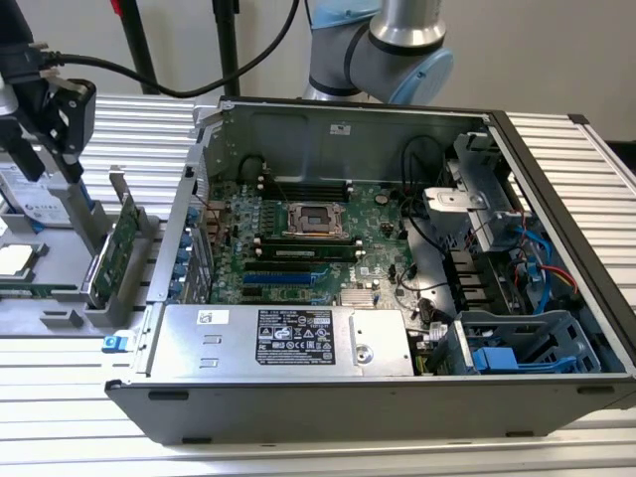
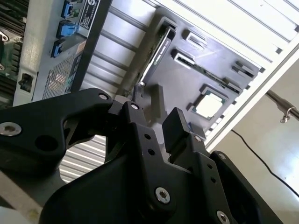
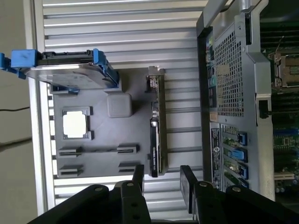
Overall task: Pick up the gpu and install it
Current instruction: 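Pick up the gpu and move the gpu toward the slot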
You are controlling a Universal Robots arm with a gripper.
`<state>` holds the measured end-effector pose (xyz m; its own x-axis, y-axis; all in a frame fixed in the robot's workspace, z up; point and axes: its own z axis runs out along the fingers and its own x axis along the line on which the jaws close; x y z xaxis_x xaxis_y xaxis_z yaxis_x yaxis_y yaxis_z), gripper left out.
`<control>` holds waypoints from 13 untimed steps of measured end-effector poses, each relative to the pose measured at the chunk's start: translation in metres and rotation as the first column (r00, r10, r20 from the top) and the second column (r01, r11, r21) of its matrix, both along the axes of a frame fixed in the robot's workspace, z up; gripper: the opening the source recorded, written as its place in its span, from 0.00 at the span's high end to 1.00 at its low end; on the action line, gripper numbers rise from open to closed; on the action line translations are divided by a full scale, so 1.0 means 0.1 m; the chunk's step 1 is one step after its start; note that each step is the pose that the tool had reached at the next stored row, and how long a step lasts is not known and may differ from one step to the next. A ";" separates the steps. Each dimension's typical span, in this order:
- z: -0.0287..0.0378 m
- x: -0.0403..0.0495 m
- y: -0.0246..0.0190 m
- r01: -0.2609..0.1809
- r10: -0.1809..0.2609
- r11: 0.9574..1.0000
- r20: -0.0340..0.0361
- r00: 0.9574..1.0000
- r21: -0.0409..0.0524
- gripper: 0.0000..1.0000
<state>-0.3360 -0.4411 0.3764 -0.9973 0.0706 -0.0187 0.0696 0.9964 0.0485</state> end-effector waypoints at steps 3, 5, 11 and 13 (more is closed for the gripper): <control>-0.026 0.005 0.000 0.000 0.000 1.000 0.000 1.000 0.000 0.00; -0.043 0.007 0.000 0.000 0.000 1.000 0.000 1.000 0.000 0.00; -0.100 0.010 0.000 -0.001 0.001 1.000 0.001 1.000 0.000 0.00; -0.119 0.010 0.000 -0.002 0.002 1.000 0.001 1.000 0.000 0.00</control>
<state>-0.3350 -0.4411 0.3645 -0.9974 0.0688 -0.0198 0.0678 0.9965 0.0486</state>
